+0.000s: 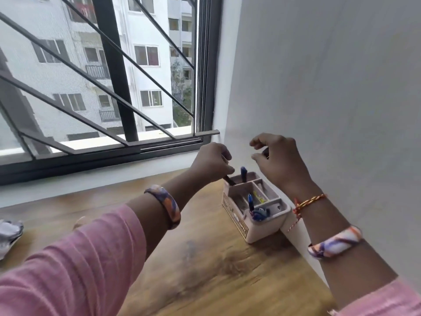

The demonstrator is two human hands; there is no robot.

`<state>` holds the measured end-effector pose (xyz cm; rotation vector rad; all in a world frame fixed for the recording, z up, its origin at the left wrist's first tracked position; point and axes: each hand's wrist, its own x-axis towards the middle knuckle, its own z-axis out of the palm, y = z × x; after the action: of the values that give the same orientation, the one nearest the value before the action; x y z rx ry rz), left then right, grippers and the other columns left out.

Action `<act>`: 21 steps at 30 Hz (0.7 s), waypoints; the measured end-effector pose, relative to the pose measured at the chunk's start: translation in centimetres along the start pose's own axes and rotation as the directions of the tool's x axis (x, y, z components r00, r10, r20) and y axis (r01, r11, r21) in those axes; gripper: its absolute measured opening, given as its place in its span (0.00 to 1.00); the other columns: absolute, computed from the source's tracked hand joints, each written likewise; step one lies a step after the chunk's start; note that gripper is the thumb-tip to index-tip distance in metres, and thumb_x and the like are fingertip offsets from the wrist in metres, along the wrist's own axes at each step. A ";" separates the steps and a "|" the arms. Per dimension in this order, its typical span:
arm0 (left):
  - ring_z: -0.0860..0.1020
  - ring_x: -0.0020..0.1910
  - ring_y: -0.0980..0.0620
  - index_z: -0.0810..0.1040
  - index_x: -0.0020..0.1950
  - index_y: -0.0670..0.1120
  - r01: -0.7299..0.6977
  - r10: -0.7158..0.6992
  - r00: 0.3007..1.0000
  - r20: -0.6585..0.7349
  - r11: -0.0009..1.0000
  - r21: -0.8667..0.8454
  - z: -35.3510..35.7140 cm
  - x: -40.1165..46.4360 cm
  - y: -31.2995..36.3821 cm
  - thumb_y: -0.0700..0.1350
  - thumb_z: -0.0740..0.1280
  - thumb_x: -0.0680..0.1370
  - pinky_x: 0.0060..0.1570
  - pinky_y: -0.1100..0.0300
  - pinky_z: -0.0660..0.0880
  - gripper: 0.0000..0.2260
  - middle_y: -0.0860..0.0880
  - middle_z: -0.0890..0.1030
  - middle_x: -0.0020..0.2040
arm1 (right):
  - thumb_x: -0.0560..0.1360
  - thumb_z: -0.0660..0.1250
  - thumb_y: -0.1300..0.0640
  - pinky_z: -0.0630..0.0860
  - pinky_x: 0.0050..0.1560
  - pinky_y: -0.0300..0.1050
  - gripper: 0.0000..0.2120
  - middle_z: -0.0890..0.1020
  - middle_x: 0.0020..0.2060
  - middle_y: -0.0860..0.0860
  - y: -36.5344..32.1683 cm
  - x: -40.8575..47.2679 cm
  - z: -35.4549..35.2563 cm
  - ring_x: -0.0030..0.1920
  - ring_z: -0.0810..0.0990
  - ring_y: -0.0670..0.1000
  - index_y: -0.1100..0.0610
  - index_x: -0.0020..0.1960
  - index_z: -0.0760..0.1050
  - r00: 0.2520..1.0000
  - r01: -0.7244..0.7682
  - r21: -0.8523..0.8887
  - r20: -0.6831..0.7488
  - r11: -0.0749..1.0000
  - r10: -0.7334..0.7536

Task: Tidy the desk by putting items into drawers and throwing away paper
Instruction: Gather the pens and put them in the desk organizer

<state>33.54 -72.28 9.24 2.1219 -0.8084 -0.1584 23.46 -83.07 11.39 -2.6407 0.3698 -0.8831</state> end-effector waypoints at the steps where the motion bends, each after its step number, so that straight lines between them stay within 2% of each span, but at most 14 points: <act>1: 0.78 0.43 0.51 0.81 0.51 0.39 -0.007 0.007 1.000 -0.007 1.000 0.015 -0.5 -0.3 -0.3 0.37 0.73 0.69 0.45 0.62 0.75 0.12 0.43 0.82 0.47 | 0.72 0.69 0.65 0.77 0.51 0.44 0.14 0.82 0.52 0.57 -0.1 0.0 0.0 0.48 0.82 0.56 0.60 0.57 0.78 1.000 0.003 -0.002 -0.003 1.000 -0.003; 6: 0.78 0.42 0.50 0.81 0.49 0.39 -0.023 0.026 0.998 -0.057 0.998 0.051 -4.9 -3.4 -2.4 0.37 0.73 0.68 0.49 0.58 0.77 0.10 0.45 0.81 0.43 | 0.71 0.70 0.65 0.78 0.51 0.45 0.13 0.83 0.51 0.57 -2.5 -0.6 0.2 0.46 0.82 0.54 0.60 0.56 0.79 0.998 0.057 0.025 0.013 0.998 -0.057; 12: 0.79 0.41 0.50 0.81 0.46 0.38 0.033 -0.025 0.991 -0.133 0.998 0.055 -12.3 -9.8 -6.2 0.35 0.74 0.67 0.53 0.51 0.78 0.09 0.42 0.82 0.42 | 0.70 0.70 0.65 0.78 0.52 0.48 0.11 0.84 0.47 0.55 -8.5 -2.5 3.1 0.41 0.79 0.49 0.58 0.52 0.80 0.977 0.164 0.140 0.115 0.976 -0.181; 15: 0.79 0.41 0.50 0.81 0.47 0.39 0.112 -0.100 0.983 -0.156 0.991 0.069 -16.3 -13.9 -8.5 0.35 0.74 0.68 0.49 0.56 0.79 0.09 0.42 0.83 0.44 | 0.70 0.70 0.65 0.78 0.50 0.46 0.10 0.84 0.45 0.53 -12.0 -3.9 5.1 0.39 0.76 0.46 0.58 0.50 0.80 0.952 0.221 0.204 0.170 0.954 -0.257; 18: 0.78 0.38 0.51 0.80 0.46 0.41 0.212 -0.193 0.954 -0.228 0.975 0.063 -20.3 -18.6 -11.4 0.35 0.73 0.69 0.35 0.70 0.77 0.07 0.44 0.81 0.41 | 0.69 0.70 0.66 0.76 0.48 0.42 0.10 0.84 0.44 0.53 -15.7 -5.7 7.4 0.38 0.76 0.47 0.58 0.49 0.81 0.914 0.249 0.279 0.247 0.927 -0.320; 21: 0.78 0.37 0.53 0.80 0.43 0.43 0.315 -0.280 0.909 -0.310 0.947 0.067 -23.8 -23.2 -14.1 0.34 0.73 0.69 0.37 0.66 0.77 0.06 0.45 0.81 0.39 | 0.69 0.70 0.66 0.76 0.46 0.42 0.09 0.83 0.43 0.53 -19.3 -7.7 9.5 0.38 0.75 0.47 0.59 0.49 0.81 0.863 0.276 0.341 0.325 0.899 -0.388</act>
<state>31.27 -36.25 10.07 2.2993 -0.3191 0.0502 26.09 -60.66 7.61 -2.5560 -0.3084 -0.4365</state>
